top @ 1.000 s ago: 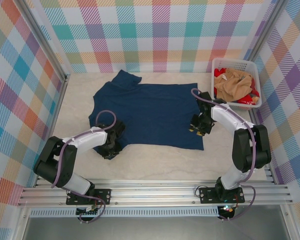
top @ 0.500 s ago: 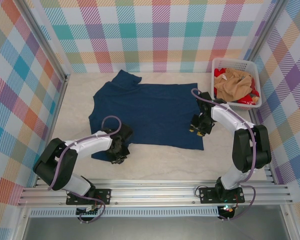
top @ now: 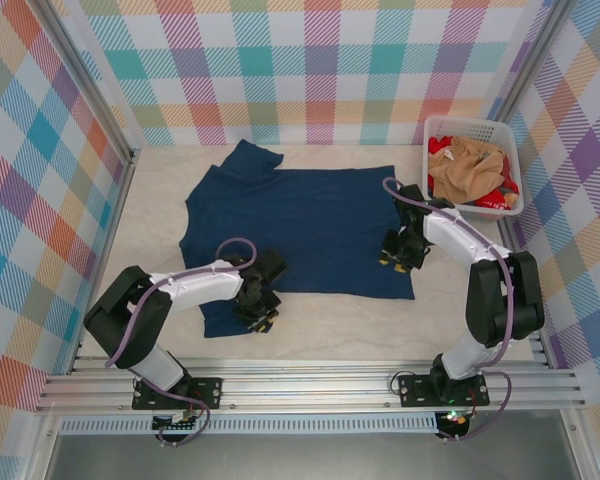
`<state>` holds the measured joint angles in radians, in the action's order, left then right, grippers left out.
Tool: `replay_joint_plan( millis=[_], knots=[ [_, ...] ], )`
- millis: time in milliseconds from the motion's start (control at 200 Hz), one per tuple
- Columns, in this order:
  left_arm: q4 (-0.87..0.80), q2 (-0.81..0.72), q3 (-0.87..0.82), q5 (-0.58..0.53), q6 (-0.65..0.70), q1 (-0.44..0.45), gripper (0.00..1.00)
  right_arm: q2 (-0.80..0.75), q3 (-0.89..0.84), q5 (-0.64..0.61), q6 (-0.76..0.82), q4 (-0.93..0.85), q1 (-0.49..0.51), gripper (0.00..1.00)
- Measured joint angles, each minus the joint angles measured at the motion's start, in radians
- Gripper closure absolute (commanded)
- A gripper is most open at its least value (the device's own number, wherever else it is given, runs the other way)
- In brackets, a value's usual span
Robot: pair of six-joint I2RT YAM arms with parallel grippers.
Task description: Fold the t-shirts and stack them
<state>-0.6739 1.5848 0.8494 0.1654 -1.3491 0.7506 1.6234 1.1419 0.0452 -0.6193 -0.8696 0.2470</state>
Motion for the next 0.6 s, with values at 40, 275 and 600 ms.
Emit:
replay_joint_plan(
  millis=[40, 275, 600],
  knots=[
    [0.005, 0.003, 0.004, 0.003, -0.02, 0.002, 0.68, -0.003, -0.005, 0.0, 0.001, 0.0, -0.001, 0.65],
    [0.047, 0.006, 0.029, 0.023, -0.076, 0.002, 0.52, -0.009, -0.024, 0.0, 0.008, 0.0, -0.012, 0.65],
    [-0.303, -0.407, -0.019, -0.171, 0.058, -0.021, 0.71, -0.097, -0.081, 0.033, 0.023, 0.001, -0.013, 0.65]
  ],
)
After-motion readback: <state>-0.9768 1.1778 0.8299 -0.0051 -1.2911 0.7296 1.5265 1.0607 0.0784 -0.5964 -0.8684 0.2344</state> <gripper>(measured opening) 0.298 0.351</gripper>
